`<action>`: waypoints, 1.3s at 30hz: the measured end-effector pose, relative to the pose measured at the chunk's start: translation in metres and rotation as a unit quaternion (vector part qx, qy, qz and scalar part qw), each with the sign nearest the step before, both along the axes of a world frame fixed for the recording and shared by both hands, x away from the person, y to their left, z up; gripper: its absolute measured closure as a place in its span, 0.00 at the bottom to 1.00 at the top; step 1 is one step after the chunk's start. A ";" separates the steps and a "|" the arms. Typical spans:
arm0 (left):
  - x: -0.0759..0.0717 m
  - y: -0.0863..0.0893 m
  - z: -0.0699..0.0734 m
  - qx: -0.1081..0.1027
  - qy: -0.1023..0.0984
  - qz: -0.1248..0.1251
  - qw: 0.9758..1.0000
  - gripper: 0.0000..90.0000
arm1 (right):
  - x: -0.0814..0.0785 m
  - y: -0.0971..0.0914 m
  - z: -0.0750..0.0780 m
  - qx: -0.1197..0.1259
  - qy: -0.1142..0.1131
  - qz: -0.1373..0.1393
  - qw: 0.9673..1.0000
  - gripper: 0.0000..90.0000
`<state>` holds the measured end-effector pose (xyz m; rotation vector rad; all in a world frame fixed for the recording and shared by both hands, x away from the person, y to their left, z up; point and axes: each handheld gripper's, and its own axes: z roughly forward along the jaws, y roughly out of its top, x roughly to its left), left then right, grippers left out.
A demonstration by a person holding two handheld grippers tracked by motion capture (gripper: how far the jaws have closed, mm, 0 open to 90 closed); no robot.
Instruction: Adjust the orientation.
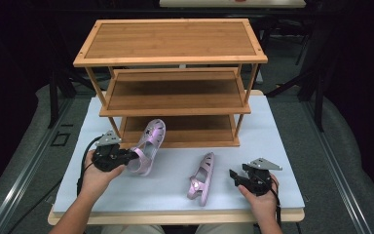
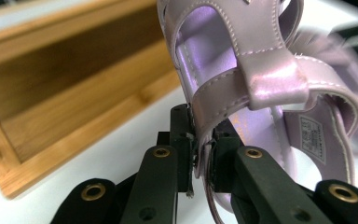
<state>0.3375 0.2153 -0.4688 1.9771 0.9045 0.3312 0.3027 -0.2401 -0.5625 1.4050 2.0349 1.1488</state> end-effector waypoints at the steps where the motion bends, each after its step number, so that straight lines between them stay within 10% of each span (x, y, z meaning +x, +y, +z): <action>1: -0.003 0.001 0.002 -0.011 -0.006 0.005 1.000 0.92 | 0.000 0.000 0.000 0.001 0.001 0.000 1.000 0.44; 7: -0.029 0.005 0.011 -0.066 -0.078 0.061 0.993 0.92 | 0.000 -0.001 0.000 0.001 0.002 -0.001 1.000 0.44; 13: -0.054 0.004 0.027 -0.121 -0.150 0.134 0.972 0.92 | 0.001 -0.001 0.000 0.005 0.004 -0.001 1.000 0.44; 22: -0.056 -0.007 0.042 -0.157 -0.192 0.159 0.956 0.92 | 0.000 -0.002 0.000 0.010 0.001 -0.003 1.000 0.44; 27: -0.044 -0.014 0.042 -0.147 -0.206 0.176 0.951 0.92 | 0.001 -0.002 0.000 0.011 0.003 -0.002 1.000 0.44; 39: 0.003 -0.027 0.066 -0.150 -0.187 0.182 0.954 0.92 | 0.001 -0.005 0.000 0.022 0.005 0.000 1.000 0.44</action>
